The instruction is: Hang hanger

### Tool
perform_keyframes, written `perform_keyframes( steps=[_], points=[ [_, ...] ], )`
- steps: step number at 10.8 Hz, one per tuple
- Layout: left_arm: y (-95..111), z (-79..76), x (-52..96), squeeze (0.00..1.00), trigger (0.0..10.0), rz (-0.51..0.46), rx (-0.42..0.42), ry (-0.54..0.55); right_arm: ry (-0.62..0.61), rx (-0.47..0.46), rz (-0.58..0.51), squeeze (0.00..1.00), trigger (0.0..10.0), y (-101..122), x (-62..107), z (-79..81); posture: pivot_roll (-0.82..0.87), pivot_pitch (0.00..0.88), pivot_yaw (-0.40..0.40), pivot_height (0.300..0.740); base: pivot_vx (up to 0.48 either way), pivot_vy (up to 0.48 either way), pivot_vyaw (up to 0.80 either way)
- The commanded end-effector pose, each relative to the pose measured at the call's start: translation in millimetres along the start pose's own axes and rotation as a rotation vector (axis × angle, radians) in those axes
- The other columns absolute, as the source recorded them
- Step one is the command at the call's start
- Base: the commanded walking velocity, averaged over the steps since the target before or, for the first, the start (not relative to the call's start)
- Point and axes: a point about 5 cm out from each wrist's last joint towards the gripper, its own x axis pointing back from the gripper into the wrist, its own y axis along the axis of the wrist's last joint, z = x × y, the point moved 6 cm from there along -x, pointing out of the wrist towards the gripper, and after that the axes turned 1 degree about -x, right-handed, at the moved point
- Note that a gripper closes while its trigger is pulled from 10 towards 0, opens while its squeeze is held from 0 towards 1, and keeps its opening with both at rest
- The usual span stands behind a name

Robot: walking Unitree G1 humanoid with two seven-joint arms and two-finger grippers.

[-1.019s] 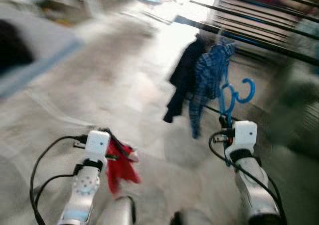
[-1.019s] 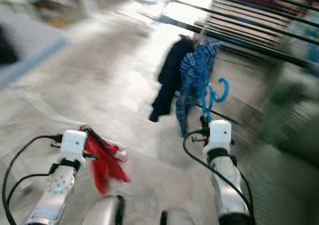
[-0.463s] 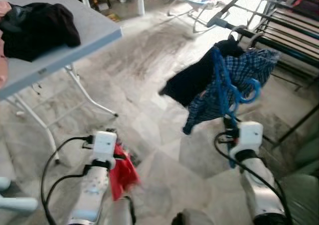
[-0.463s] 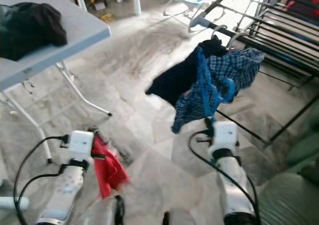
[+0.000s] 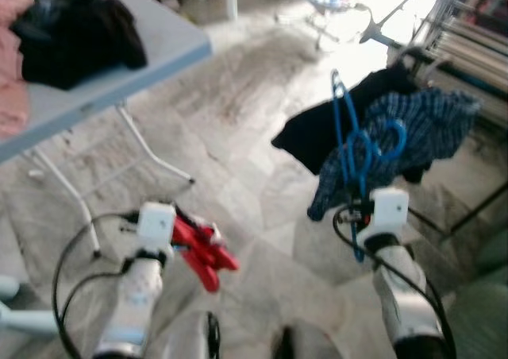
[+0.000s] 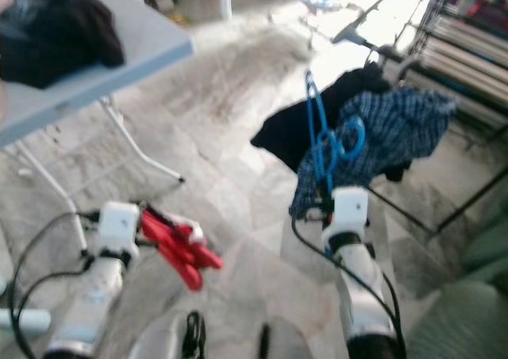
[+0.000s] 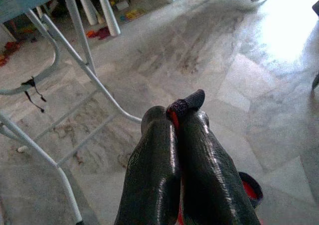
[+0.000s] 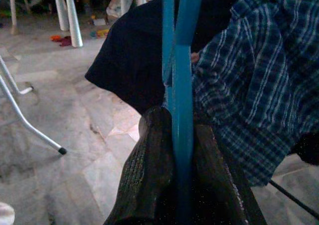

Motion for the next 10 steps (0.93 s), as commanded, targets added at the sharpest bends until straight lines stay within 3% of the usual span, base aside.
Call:
perform_keyframes(
  steps=[1,4,10],
  points=[
    [-3.9,-8.6,2.6,0.00,10.0,0.020,0.020,-0.051,-0.024,-0.005,0.007,0.00,10.0,-1.5,3.1,-6.8,-0.03,0.127,-0.043,0.740,0.000,0.480,0.00],
    [-4.4,-8.6,3.5,0.00,10.0,0.026,0.026,-0.065,-0.034,-0.014,0.026,0.00,10.0,-5.7,2.7,-8.1,-0.03,0.132,-0.041,0.740,0.000,0.480,-0.14],
    [-1.8,-8.4,2.5,0.00,10.0,0.014,0.019,-0.067,-0.036,-0.010,0.033,0.00,10.0,-6.2,2.2,-8.3,-0.03,0.131,-0.040,0.740,0.000,0.477,-0.80]
  ],
)
